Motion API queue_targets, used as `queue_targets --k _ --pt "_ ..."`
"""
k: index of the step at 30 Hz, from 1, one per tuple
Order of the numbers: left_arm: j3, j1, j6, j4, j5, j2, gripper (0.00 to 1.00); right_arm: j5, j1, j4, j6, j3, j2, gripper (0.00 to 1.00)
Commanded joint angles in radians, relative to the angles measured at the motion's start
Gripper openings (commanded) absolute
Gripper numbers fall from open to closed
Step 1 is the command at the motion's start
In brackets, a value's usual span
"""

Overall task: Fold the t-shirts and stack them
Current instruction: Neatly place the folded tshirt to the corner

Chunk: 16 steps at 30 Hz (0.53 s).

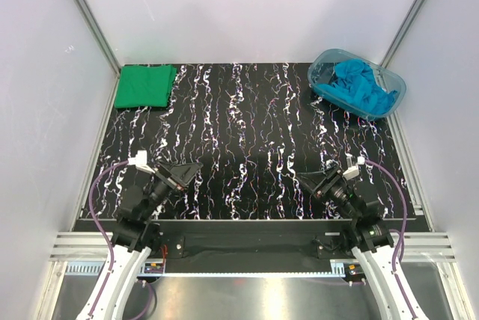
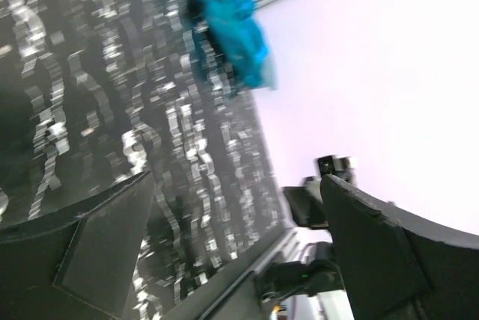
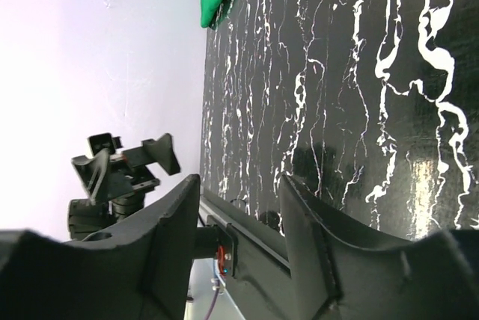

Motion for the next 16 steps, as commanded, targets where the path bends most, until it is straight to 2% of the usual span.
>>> queue_targets --k 1,15,16 --pt "-0.138 -0.004 -0.041 0.149 0.058 -0.164 0.99 0.037 -0.001 -0.089 -0.057 -0.081 -0.001 0.55" --pt "-0.17 -0.004 -0.047 0.108 0.083 -0.164 0.99 0.045 0.0 -0.151 -0.091 -0.081 -0.018 0.57" --pt "-0.176 -0.004 -0.044 0.096 0.086 -0.164 0.99 0.027 0.0 -0.135 -0.106 -0.081 -0.016 0.71"
